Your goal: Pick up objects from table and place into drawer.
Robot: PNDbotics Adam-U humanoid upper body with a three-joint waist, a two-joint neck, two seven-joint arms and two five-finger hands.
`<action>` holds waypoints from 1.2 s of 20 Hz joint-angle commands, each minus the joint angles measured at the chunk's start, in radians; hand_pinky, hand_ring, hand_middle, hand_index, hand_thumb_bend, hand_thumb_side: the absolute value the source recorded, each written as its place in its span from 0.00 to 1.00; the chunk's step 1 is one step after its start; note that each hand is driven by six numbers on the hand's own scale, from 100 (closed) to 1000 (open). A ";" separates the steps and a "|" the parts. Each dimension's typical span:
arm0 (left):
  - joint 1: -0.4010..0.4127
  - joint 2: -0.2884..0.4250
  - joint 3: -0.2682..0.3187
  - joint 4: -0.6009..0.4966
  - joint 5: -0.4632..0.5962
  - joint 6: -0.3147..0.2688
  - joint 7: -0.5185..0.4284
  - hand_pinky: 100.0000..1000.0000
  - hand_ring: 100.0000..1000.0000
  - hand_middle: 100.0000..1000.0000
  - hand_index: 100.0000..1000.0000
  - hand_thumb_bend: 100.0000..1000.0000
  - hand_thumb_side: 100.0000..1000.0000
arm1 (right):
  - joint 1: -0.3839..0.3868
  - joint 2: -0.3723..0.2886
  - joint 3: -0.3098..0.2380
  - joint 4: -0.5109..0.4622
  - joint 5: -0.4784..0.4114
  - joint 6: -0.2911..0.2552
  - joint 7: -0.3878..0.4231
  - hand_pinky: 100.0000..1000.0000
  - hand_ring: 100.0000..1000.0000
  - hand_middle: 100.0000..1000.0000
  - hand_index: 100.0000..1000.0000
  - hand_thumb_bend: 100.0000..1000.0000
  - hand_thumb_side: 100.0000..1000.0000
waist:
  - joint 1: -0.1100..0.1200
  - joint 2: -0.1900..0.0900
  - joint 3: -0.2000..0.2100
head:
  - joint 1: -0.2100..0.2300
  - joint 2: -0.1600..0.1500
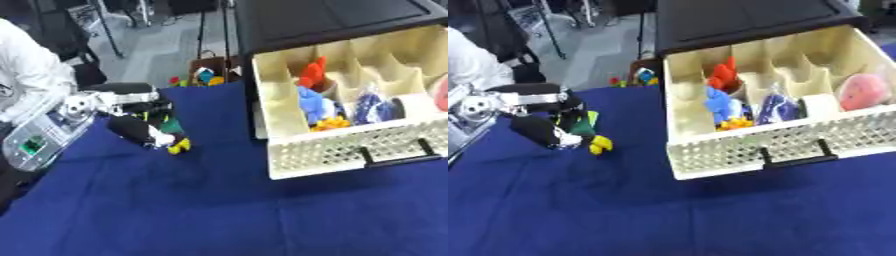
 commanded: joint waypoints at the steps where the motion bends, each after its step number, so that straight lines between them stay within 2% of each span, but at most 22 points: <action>1: -0.031 0.041 0.038 -0.043 0.030 0.017 0.010 0.20 0.33 0.30 0.51 0.05 0.40 | -0.005 -0.025 0.001 -0.010 0.001 -0.039 -0.043 0.54 0.57 0.52 0.73 0.00 1.00 | -0.004 -0.022 0.000 | 0.006 0.006; 9: -0.109 0.025 0.066 -0.055 0.071 0.030 0.032 0.19 0.32 0.30 0.49 0.03 0.42 | 0.000 -0.028 0.002 -0.010 0.000 -0.035 -0.042 0.54 0.57 0.52 0.73 0.00 1.00 | 0.004 -0.042 -0.009 | 0.017 0.006; 12: -0.158 0.002 0.084 -0.042 0.076 0.026 0.051 0.18 0.31 0.29 0.48 0.00 0.44 | 0.002 -0.027 0.006 -0.010 -0.003 -0.033 -0.040 0.54 0.57 0.52 0.73 0.00 1.00 | 0.013 -0.050 -0.019 | 0.030 0.010; 17: -0.260 -0.054 0.085 0.024 0.090 0.016 0.093 0.16 0.30 0.28 0.47 0.00 0.44 | -0.001 -0.031 0.010 -0.010 -0.007 -0.036 -0.034 0.54 0.57 0.52 0.73 0.00 1.00 | 0.031 -0.048 -0.030 | 0.049 0.013; 24: -0.332 -0.121 0.091 0.077 0.140 -0.004 0.188 0.14 0.28 0.26 0.47 0.00 0.44 | -0.009 -0.036 0.013 -0.010 -0.011 -0.036 -0.031 0.55 0.57 0.51 0.73 0.00 1.00 | 0.054 -0.036 -0.050 | 0.077 0.003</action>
